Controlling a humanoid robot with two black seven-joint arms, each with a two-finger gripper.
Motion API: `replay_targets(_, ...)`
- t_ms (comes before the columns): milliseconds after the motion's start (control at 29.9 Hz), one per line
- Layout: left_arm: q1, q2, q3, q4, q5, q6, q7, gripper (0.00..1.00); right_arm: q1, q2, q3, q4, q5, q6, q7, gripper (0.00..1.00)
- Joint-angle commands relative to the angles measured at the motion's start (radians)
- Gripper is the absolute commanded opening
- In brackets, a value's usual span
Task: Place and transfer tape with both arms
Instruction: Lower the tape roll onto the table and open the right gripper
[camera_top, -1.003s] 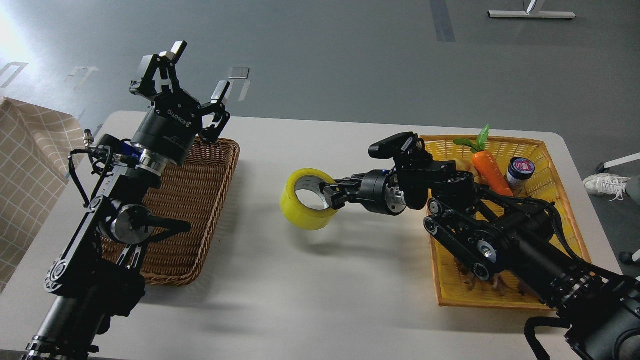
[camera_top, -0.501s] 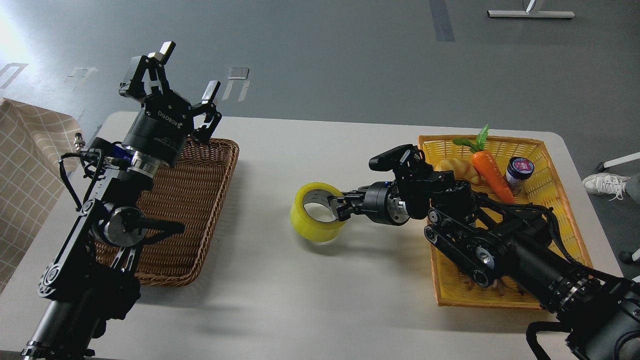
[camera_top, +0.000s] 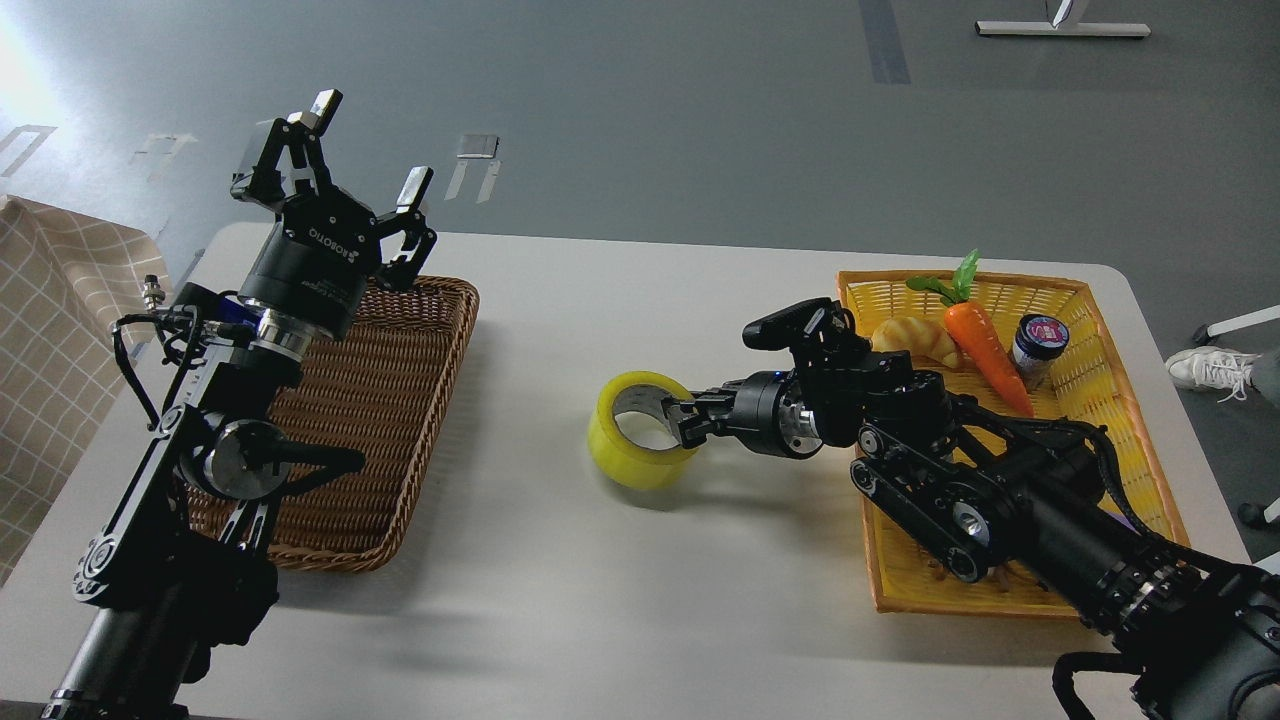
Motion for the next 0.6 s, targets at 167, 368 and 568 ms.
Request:
replay_targets(167,0.006,0.006,0.0,0.001,-0.001,0.0,0.001,0.98,-0.014,0.0,0.012,0.0,0.0,0.0,0.0,0.18)
replay_targets(368,0.008,0.001,0.001,0.001,-0.001,0.0,0.002,0.98,-0.014,0.0,0.041,0.0,0.0,0.0,0.004,0.36)
replay_targets(568,0.006,0.008,0.0,0.001,-0.001,-0.001,0.002,0.98,-0.008,0.0,0.09,-0.015,0.0,0.0,0.006,0.4)
